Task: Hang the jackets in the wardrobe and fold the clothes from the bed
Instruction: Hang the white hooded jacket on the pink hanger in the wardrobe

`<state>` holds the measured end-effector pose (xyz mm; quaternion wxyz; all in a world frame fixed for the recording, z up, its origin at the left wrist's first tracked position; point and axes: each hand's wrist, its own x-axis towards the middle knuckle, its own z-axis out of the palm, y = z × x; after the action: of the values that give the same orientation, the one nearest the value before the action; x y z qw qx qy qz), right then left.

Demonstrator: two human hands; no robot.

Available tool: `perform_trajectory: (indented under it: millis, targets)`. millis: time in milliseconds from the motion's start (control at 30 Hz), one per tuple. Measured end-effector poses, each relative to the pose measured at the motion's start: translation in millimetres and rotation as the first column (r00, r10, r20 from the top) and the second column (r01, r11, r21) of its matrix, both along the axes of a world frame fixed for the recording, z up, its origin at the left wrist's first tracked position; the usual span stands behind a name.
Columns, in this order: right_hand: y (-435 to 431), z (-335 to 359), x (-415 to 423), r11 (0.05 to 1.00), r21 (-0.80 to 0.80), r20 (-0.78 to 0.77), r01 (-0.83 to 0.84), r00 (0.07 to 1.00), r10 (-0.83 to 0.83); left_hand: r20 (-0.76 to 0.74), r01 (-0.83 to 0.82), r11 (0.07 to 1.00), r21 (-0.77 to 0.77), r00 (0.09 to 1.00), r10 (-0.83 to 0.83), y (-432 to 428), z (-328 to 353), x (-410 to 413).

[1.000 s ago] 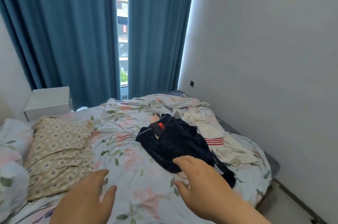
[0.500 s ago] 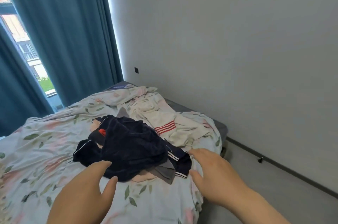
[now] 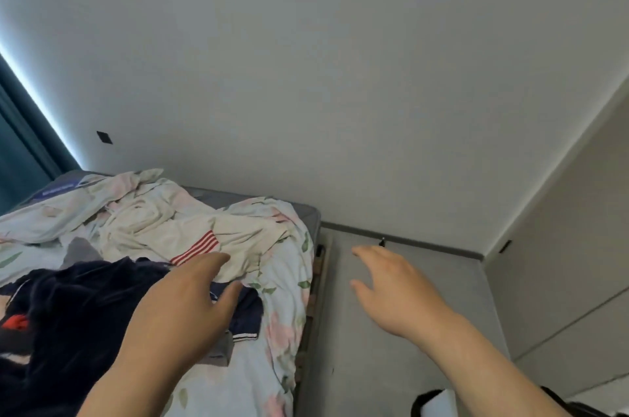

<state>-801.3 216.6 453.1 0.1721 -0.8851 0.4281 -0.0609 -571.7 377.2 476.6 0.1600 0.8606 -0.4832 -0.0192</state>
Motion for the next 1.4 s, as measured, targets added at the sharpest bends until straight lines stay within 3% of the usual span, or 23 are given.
perform_trajectory:
  millis: [267,400,1033,1233,1400]
  targets:
    - [-45,7,-14,0.996,-0.029,-0.020,0.085,0.996,-0.085,-0.042,0.176,0.984,0.001,0.984,-0.176,-87,-13,1]
    - [-81,10,1,0.996,-0.050,-0.002,0.074,0.997,-0.074,-0.056,0.187,0.982,0.025,0.981,-0.185,-133,-22,22]
    - [-362,-8,179,0.995,0.003,-0.128,-0.095,0.987,0.094,-0.168,-0.005,0.997,0.078,0.986,0.018,-366,-74,211]
    - [-409,-2,211,0.990,0.022,-0.136,-0.142,0.980,0.143,-0.198,-0.058,0.996,0.068,0.978,0.070,-390,-71,233]
    - [-436,7,262,0.948,-0.013,-0.118,-0.318,0.942,0.315,-0.220,-0.182,0.978,0.099,0.955,0.200,-373,-78,253]
